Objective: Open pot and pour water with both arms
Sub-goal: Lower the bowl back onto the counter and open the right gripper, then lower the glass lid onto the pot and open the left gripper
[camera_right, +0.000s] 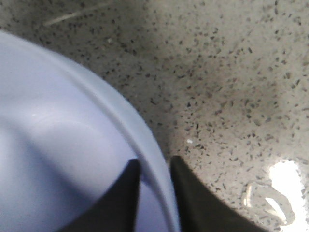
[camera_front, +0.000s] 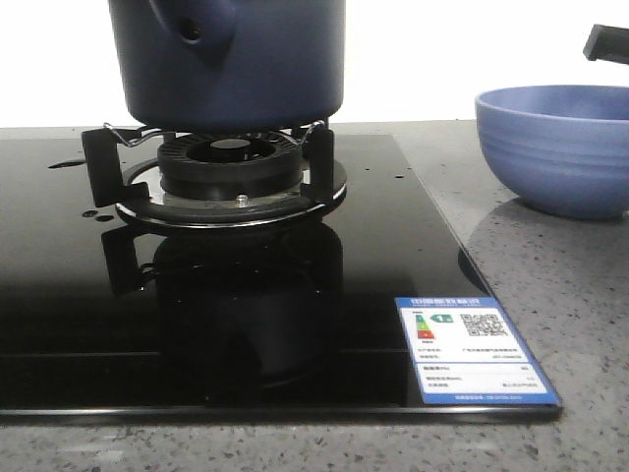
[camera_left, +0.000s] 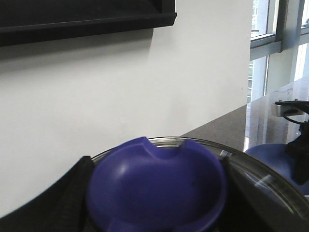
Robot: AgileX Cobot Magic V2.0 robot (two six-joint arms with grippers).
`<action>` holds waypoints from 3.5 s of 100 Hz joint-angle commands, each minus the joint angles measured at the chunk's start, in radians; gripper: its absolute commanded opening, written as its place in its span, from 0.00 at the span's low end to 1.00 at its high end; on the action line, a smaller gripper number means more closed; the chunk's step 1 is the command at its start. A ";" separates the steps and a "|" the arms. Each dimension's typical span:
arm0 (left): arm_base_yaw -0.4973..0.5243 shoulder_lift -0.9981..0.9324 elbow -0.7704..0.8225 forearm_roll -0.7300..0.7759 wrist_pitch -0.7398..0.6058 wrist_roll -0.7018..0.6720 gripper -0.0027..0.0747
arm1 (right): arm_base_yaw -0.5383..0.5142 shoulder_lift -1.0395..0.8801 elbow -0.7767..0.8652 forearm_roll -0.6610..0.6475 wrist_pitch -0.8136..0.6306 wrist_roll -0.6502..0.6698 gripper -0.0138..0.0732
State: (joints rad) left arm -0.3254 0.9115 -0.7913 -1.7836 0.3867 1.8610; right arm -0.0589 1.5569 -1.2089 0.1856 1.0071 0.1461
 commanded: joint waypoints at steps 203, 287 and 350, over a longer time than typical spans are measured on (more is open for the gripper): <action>-0.007 0.560 -0.416 0.038 0.274 0.084 0.37 | 0.001 -0.741 -0.083 0.035 -0.124 -0.128 0.08; -0.001 0.518 -0.416 0.012 0.218 0.020 0.75 | 0.001 -0.741 -0.083 0.043 -0.150 -0.180 0.08; 0.056 -0.127 -0.076 0.032 -0.056 -0.166 0.12 | 0.098 -1.097 0.469 0.043 -0.592 -0.384 0.08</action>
State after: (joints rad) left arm -0.2699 0.9213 -0.9402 -1.7158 0.3545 1.7095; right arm 0.0076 0.5290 -0.8065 0.2213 0.5812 -0.1830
